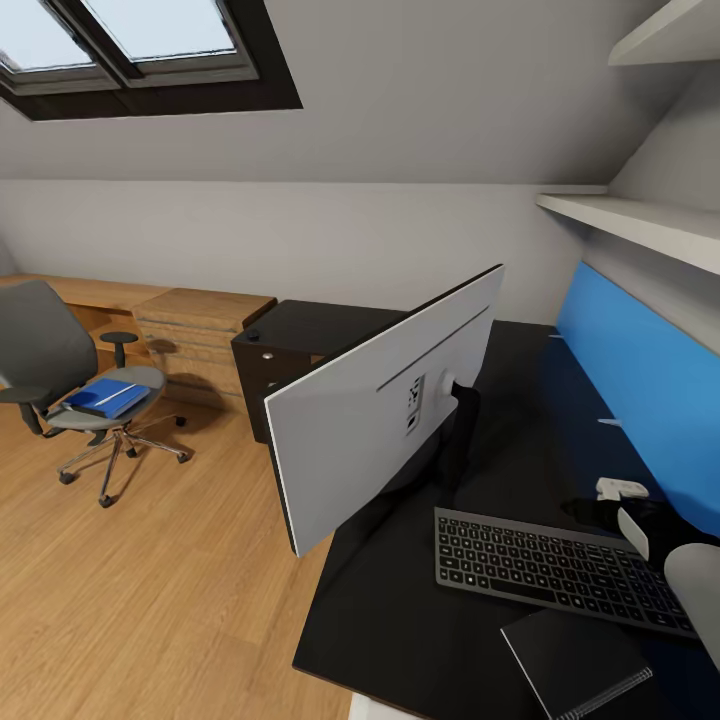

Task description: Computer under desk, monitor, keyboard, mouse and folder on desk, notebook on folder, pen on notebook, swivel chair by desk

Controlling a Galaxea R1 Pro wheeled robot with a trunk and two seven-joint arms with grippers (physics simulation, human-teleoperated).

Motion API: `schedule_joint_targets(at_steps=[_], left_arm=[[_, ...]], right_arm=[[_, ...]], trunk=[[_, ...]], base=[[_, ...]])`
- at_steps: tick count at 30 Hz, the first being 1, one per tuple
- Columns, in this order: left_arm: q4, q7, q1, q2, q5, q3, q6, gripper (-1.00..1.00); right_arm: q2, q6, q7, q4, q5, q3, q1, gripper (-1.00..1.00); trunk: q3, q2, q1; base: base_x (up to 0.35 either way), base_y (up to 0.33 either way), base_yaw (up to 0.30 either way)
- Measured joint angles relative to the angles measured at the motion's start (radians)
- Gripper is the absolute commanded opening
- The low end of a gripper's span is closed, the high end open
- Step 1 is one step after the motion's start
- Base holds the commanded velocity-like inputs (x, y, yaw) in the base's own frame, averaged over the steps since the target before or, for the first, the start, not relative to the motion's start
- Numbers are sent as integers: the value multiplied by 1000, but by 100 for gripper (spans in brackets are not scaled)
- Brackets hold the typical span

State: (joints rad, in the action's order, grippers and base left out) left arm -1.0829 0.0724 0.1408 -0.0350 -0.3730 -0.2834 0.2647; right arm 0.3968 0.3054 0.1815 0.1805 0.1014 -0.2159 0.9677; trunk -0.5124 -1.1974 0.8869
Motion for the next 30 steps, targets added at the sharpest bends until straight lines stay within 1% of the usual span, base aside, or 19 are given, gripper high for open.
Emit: schedule_joint_targets(at_steps=[3, 6, 9, 10, 11, 14, 17, 26, 30], left_arm=[[19, 0, 0, -5, 1, 0, 0, 100], [39, 0, 0, -14, 1, 1, 0, 100], [53, 1, 0, -20, 2, 1, -1, 100], [57, 1, 0, -22, 2, 1, -7, 100], [59, 1, 0, -22, 1, 1, -24, 100], [60, 1, 0, -23, 1, 1, -53, 100], [60, 0, 0, -23, 0, 1, -66, 100], [56, -1, 0, -23, 0, 0, -75, 100], [48, 0, 0, -23, -1, -2, -75, 100]], right_arm=[[3, 3, -4, 0, 0, -1, 0, 100], [4, 5, -22, 0, 0, -1, 0, 100], [6, 9, -72, 0, 0, -2, 0, 100], [6, 29, -99, 0, 0, -2, 0, 100], [6, 46, -110, 0, 0, -2, 0, 100], [5, 57, -116, -1, 1, 0, 0, 100], [3, 63, -118, -1, 1, 2, 0, 100], [2, 66, -120, -1, 3, 6, 0, 100], [2, 66, -119, -1, 3, 7, 0, 100]], trunk=[[0, 0, 0], [0, 0, 0], [0, 0, 0], [0, 0, 0], [0, 0, 0], [0, 0, 0], [0, 0, 0], [0, 0, 0], [-12, -28, 15]], base=[[0, 0, 0], [0, 0, 0], [0, 0, 0], [0, 0, 0], [0, 0, 0], [0, 0, 0], [0, 0, 0], [0, 0, 0], [0, 0, 0]])
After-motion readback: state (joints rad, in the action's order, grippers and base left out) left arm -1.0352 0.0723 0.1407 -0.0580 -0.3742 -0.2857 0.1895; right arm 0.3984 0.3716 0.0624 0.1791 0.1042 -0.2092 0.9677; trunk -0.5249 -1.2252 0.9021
